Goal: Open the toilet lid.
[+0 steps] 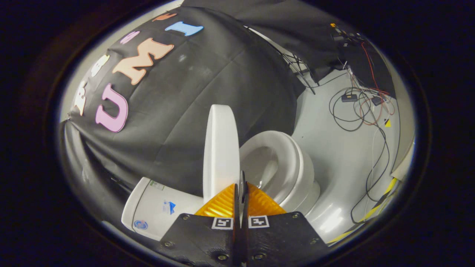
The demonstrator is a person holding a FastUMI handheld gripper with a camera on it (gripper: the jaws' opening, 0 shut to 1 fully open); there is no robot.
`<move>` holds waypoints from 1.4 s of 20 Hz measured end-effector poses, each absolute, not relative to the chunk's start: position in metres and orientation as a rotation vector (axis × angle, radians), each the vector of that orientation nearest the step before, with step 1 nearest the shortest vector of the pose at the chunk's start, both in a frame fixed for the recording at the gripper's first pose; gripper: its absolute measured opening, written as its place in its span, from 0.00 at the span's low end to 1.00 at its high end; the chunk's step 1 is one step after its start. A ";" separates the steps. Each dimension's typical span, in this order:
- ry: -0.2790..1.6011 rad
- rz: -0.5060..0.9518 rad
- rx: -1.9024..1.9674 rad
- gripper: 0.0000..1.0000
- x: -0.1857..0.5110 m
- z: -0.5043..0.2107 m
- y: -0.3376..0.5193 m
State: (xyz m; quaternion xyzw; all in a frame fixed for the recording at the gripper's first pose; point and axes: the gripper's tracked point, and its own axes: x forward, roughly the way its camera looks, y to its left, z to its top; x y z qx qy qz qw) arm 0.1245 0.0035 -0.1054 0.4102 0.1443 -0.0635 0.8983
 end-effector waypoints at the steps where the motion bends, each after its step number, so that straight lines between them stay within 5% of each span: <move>1: 0.296 -0.132 0.838 0.01 0.123 -0.102 0.007; 28: 0.222 -0.158 0.482 0.01 0.106 -0.039 0.058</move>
